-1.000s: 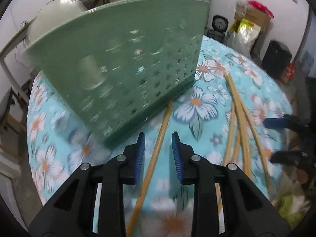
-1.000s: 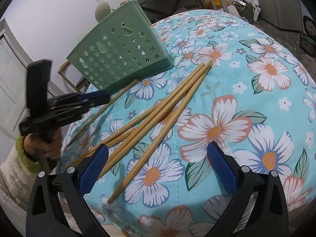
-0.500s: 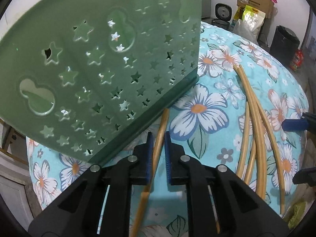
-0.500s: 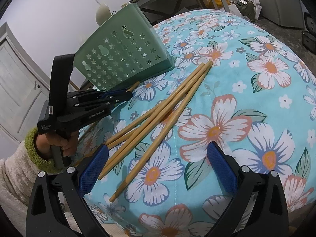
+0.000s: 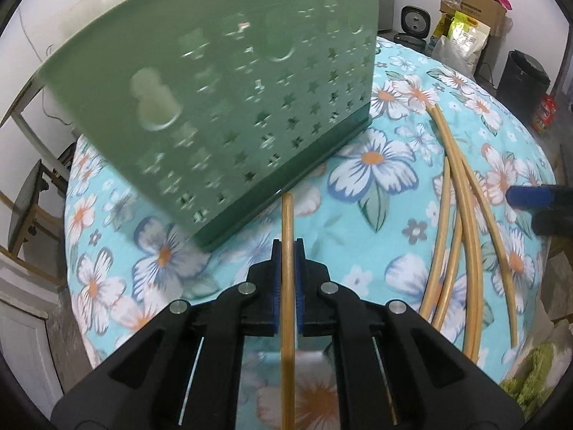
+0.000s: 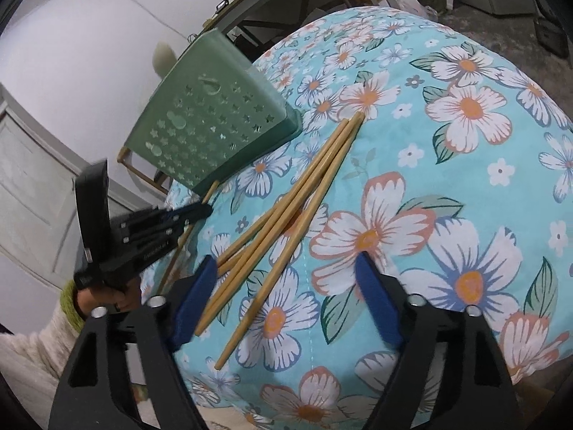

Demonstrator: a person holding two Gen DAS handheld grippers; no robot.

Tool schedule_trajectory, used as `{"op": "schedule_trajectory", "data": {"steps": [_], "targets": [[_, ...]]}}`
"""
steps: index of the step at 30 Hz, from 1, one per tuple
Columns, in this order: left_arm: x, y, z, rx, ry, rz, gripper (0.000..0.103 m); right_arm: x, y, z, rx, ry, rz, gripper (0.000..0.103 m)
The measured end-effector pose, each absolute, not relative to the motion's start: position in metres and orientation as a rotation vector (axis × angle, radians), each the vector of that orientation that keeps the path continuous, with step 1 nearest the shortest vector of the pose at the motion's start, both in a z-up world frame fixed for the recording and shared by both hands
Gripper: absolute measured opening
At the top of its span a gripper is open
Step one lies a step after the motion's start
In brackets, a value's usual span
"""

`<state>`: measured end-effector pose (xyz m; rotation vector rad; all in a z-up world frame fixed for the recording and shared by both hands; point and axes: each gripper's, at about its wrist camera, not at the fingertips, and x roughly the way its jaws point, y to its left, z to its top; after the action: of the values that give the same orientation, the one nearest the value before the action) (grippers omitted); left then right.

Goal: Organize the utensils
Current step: 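Grasp another bamboo chopstick with the right gripper while the left gripper holds its chopstick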

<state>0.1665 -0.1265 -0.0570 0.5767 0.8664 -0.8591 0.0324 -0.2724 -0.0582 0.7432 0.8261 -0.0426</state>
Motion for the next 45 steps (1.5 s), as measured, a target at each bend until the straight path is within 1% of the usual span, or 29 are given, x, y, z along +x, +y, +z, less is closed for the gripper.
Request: {"op": "schedule_trajectory", "data": {"steps": [1, 3, 4, 6, 7, 9, 10, 12, 14, 16, 18, 21, 35, 40, 41, 42, 44, 45], "targets": [[0.166, -0.125, -0.057, 0.572, 0.869, -0.855, 0.006, 0.033, -0.274, -0.057, 0.760, 0.818, -0.033, 0.066], [0.167, -0.113, -0.056, 0.564, 0.873, -0.851, 0.006, 0.035, -0.276, -0.057, 0.778, 0.814, -0.021, 0.057], [0.167, -0.112, -0.057, 0.561, 0.876, -0.849, 0.006, 0.039, -0.276, -0.057, 0.785, 0.817, -0.017, 0.054], [0.169, -0.108, -0.059, 0.553, 0.881, -0.850, 0.006, 0.045, -0.275, -0.058, 0.786, 0.834, -0.024, 0.045], [0.169, -0.107, -0.060, 0.548, 0.883, -0.851, 0.006, 0.046, -0.275, -0.059, 0.786, 0.842, -0.029, 0.042], [0.169, -0.110, -0.061, 0.544, 0.883, -0.853, 0.006, 0.053, -0.275, -0.064, 0.790, 0.870, -0.049, 0.034], [0.169, -0.108, -0.061, 0.541, 0.883, -0.855, 0.006, 0.057, -0.274, -0.067, 0.795, 0.884, -0.055, 0.032], [0.170, -0.112, -0.063, 0.536, 0.885, -0.858, 0.006, 0.062, -0.274, -0.071, 0.797, 0.901, -0.066, 0.021], [0.170, -0.113, -0.064, 0.532, 0.887, -0.860, 0.006, 0.068, -0.274, -0.076, 0.798, 0.918, -0.085, 0.015], [0.171, -0.114, -0.063, 0.529, 0.887, -0.861, 0.006, 0.069, -0.277, -0.078, 0.832, 0.904, -0.088, 0.013], [0.173, -0.113, -0.064, 0.527, 0.887, -0.863, 0.006, 0.066, -0.279, -0.080, 0.856, 0.892, -0.095, 0.009], [0.174, -0.114, -0.064, 0.525, 0.888, -0.865, 0.006, 0.058, -0.283, -0.081, 0.879, 0.868, -0.132, 0.007], [0.177, -0.113, -0.064, 0.514, 0.889, -0.872, 0.006, 0.006, -0.318, -0.067, 0.929, 0.782, -0.370, 0.006], [0.177, -0.114, -0.064, 0.511, 0.892, -0.875, 0.006, 0.011, -0.318, -0.066, 0.909, 0.837, -0.366, 0.008], [0.177, -0.114, -0.064, 0.510, 0.892, -0.876, 0.006, 0.016, -0.317, -0.065, 0.894, 0.852, -0.360, 0.011], [0.178, -0.114, -0.064, 0.509, 0.893, -0.878, 0.006, 0.019, -0.318, -0.063, 0.877, 0.867, -0.356, 0.019], [0.179, -0.114, -0.064, 0.508, 0.894, -0.880, 0.006, 0.024, -0.320, -0.059, 0.839, 0.878, -0.356, 0.025], [0.179, -0.114, -0.064, 0.508, 0.895, -0.880, 0.006, 0.027, -0.322, -0.056, 0.814, 0.884, -0.361, 0.025]]}}
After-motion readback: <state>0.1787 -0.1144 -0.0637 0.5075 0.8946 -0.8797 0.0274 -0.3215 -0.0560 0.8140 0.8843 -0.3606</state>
